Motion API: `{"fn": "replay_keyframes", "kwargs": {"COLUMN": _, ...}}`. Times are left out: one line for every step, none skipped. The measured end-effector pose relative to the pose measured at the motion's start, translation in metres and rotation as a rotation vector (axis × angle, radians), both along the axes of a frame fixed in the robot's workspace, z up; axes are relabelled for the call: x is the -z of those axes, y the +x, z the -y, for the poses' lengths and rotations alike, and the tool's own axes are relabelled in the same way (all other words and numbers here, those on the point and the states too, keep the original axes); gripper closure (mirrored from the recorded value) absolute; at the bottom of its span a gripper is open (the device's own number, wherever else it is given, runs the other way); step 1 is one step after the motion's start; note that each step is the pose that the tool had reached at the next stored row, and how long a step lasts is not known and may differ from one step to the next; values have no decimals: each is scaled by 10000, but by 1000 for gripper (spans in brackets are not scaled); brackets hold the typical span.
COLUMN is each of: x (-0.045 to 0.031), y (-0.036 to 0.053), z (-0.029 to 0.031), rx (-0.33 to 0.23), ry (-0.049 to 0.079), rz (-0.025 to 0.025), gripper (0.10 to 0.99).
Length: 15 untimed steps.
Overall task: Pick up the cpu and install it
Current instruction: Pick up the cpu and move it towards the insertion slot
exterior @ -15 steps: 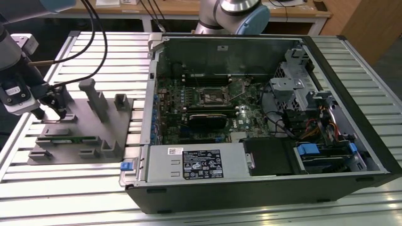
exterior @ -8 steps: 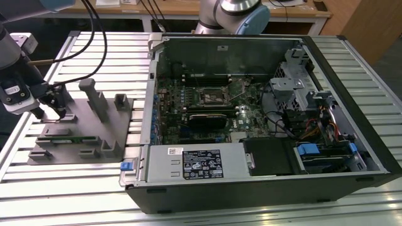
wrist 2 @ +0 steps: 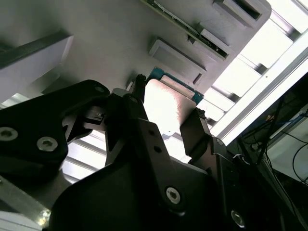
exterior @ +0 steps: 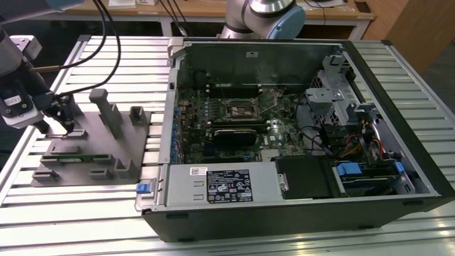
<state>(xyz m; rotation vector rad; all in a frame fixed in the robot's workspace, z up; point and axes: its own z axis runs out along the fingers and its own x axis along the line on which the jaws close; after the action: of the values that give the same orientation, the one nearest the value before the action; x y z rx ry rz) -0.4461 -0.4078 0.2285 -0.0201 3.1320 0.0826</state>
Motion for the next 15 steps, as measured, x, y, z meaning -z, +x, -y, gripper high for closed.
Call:
{"fn": "replay_keyframes", "kwargs": {"x": -4, "y": 0, "z": 0, "rx": 0, "ry": 1, "rz": 0, "gripper": 541}}
{"fn": "replay_keyframes", "kwargs": {"x": -8, "y": 0, "z": 0, "rx": -1, "ry": 3, "rz": 0, "gripper": 541}}
{"fn": "replay_keyframes", "kwargs": {"x": -11, "y": 0, "z": 0, "rx": 0, "ry": 5, "rz": 1, "gripper": 541}}
{"fn": "replay_keyframes", "kwargs": {"x": -15, "y": 0, "z": 0, "rx": 0, "ry": 6, "rz": 0, "gripper": 541}}
{"fn": "replay_keyframes", "kwargs": {"x": -19, "y": 0, "z": 0, "rx": 0, "ry": 7, "rz": 0, "gripper": 541}}
{"fn": "replay_keyframes", "kwargs": {"x": -22, "y": 0, "z": 0, "rx": 0, "ry": 9, "rz": 0, "gripper": 541}}
{"fn": "replay_keyframes", "kwargs": {"x": -25, "y": 0, "z": 0, "rx": -1, "ry": 11, "rz": 1, "gripper": 541}}
{"fn": "replay_keyframes", "kwargs": {"x": -29, "y": 0, "z": 0, "rx": 0, "ry": 12, "rz": 0, "gripper": 541}}
{"fn": "replay_keyframes", "kwargs": {"x": -33, "y": 0, "z": 0, "rx": 0, "ry": 13, "rz": -1, "gripper": 541}}
{"fn": "replay_keyframes", "kwargs": {"x": -38, "y": 0, "z": 0, "rx": 0, "ry": 14, "rz": -1, "gripper": 541}}
{"fn": "replay_keyframes", "kwargs": {"x": -42, "y": 0, "z": 0, "rx": 0, "ry": 16, "rz": -1, "gripper": 541}}
{"fn": "replay_keyframes", "kwargs": {"x": -47, "y": 0, "z": 0, "rx": 0, "ry": 17, "rz": -1, "gripper": 541}}
{"fn": "replay_keyframes", "kwargs": {"x": -51, "y": 0, "z": 0, "rx": 0, "ry": 19, "rz": 0, "gripper": 541}}
{"fn": "replay_keyframes", "kwargs": {"x": -55, "y": 0, "z": 0, "rx": 0, "ry": 20, "rz": 0, "gripper": 541}}
{"fn": "replay_keyframes", "kwargs": {"x": -59, "y": 0, "z": 0, "rx": 0, "ry": 22, "rz": 1, "gripper": 541}}
